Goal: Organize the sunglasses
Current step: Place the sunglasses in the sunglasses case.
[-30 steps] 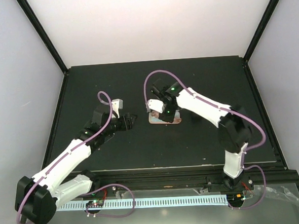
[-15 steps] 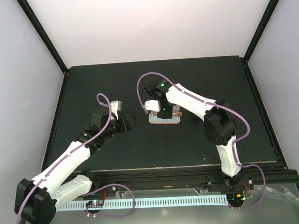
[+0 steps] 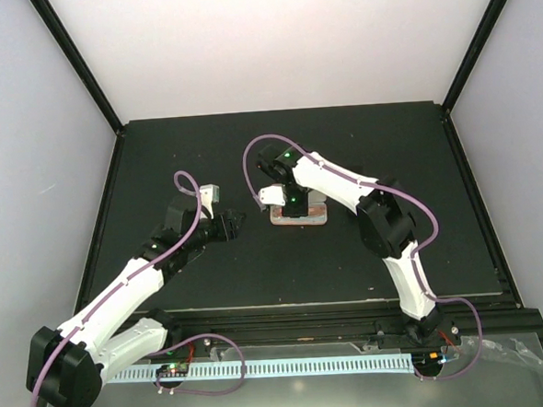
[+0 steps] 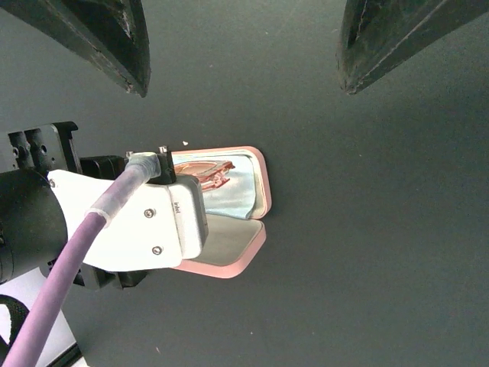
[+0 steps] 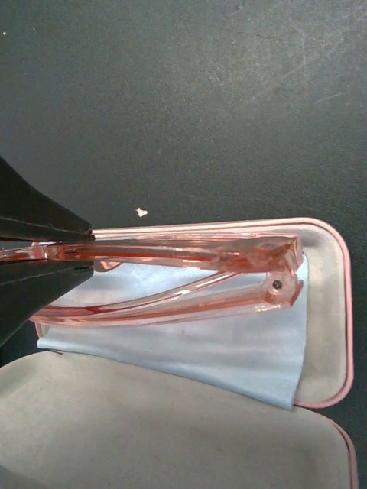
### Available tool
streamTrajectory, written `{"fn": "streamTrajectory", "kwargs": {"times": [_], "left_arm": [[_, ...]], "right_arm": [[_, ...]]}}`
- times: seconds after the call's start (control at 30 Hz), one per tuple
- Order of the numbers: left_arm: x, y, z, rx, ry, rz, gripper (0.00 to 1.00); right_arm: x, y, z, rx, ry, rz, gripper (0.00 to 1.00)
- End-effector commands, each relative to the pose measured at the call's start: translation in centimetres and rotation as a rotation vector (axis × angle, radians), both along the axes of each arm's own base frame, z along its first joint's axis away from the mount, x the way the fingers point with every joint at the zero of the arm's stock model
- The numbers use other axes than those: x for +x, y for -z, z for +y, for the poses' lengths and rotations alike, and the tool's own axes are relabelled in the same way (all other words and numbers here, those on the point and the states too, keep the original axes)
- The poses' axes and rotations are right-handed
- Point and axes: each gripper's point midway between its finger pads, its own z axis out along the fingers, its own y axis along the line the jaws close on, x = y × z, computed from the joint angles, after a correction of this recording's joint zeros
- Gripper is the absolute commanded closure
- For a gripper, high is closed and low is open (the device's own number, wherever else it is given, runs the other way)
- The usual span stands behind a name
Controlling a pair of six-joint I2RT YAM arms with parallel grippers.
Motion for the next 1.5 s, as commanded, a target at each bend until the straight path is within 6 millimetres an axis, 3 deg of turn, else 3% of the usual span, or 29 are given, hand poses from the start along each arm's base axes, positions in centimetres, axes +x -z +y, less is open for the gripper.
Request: {"fn": "streamTrajectory", "kwargs": {"times": [0.0,0.6,0.87,1.07,1.47], "left_arm": [[0.5,0.1,0.6,0.022,-0.022,-0.009,0.33],[0.4,0.5,0.9,0.03,-0.027,0.004,0.33],[0.3,0.8,0.9,0.033,-0.026,0.012,0.33],[0.3,0.9,0.8,0.03,-0.021,0.016,0.33],[0.4,1.2,0.6,0.033,-0.015,0.026,0.33]], "right_arm": [[0.2,0.2,0.6,0.005,-0.008,0.013,0.92],[0.6,1.5,1.0,0.033,0.09,0.08,0.88],[0.9,0.3,0.6,0.052,0.159,0.102,0.99],[1.5,-0.6,0.5,0.06,0.158,0.062,0.99],[1.0,1.4,0.1,0.008,0.086,0.097,0.98]]}}
